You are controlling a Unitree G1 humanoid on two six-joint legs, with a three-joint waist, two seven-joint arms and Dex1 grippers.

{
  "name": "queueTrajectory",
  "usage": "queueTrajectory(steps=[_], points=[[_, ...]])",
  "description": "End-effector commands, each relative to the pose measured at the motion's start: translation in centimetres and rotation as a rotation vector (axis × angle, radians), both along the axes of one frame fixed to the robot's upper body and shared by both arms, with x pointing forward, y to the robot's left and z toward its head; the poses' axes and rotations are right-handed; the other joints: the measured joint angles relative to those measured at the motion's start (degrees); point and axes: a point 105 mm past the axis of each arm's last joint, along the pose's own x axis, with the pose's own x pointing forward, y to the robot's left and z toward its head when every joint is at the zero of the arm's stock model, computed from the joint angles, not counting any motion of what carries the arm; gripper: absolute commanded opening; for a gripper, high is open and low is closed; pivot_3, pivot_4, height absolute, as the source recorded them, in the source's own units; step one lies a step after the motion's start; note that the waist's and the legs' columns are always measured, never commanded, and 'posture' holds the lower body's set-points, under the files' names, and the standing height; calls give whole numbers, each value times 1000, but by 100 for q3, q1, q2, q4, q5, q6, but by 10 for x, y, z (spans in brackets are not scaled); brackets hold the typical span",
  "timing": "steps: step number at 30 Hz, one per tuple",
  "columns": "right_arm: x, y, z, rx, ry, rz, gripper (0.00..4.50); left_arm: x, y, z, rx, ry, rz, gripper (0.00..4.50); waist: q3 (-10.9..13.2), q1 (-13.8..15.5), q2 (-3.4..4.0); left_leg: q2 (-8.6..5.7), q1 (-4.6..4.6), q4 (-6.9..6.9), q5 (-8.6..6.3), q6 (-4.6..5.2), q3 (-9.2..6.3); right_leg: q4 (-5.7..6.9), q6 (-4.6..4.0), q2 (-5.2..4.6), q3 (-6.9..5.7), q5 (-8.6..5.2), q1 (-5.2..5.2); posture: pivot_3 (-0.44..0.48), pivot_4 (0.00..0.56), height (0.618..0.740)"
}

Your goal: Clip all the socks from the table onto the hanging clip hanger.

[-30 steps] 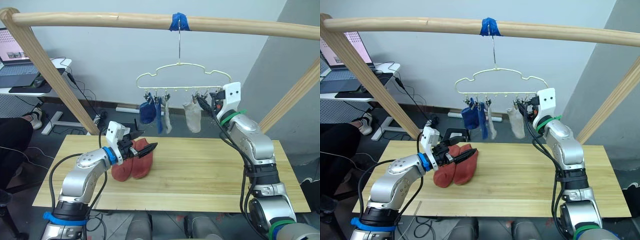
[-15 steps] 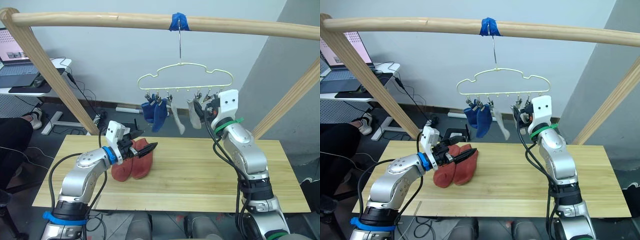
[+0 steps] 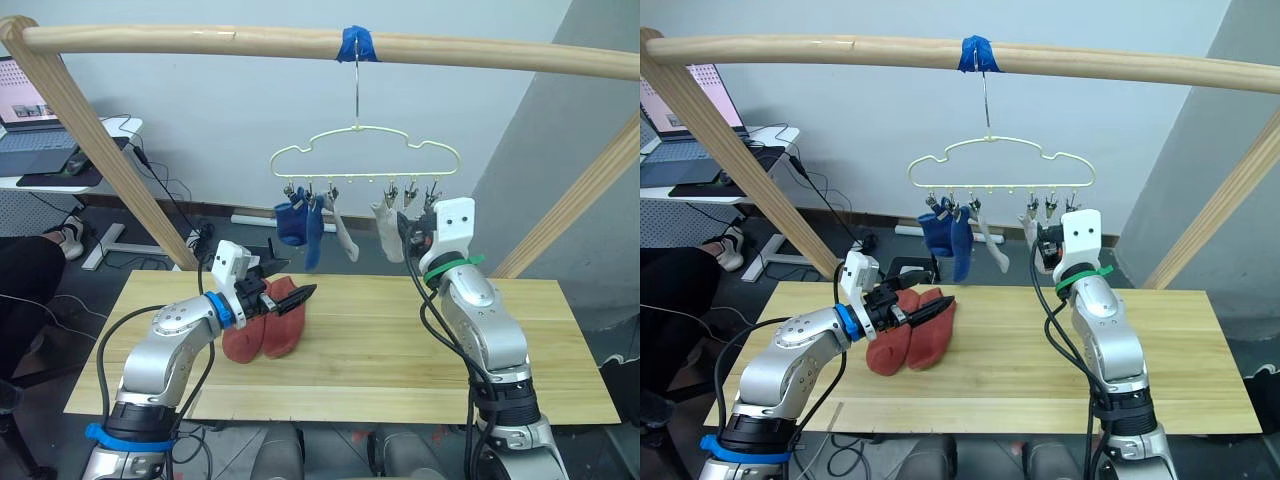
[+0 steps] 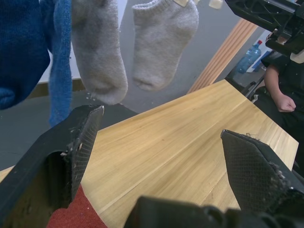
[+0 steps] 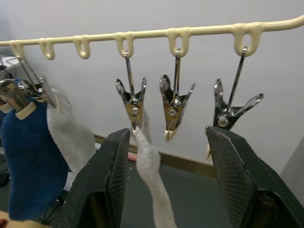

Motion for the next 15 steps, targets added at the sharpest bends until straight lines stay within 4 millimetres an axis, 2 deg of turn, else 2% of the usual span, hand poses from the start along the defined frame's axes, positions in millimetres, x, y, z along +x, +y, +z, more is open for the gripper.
queueTrajectory(steps=[1,15], points=[[2,-1,17,8,-67,-32,2644,-1,-3,11,-1,-53,-14,4500,0,0,0,0,0,0,0,0,0,0,0,0,0,0,0,40,139,740],[13,4,19,12,-83,-77,2644,0,-2,11,2,-54,-3,4500,0,3,0,0,0,0,0,0,0,0,0,0,0,0,0,48,144,740]])
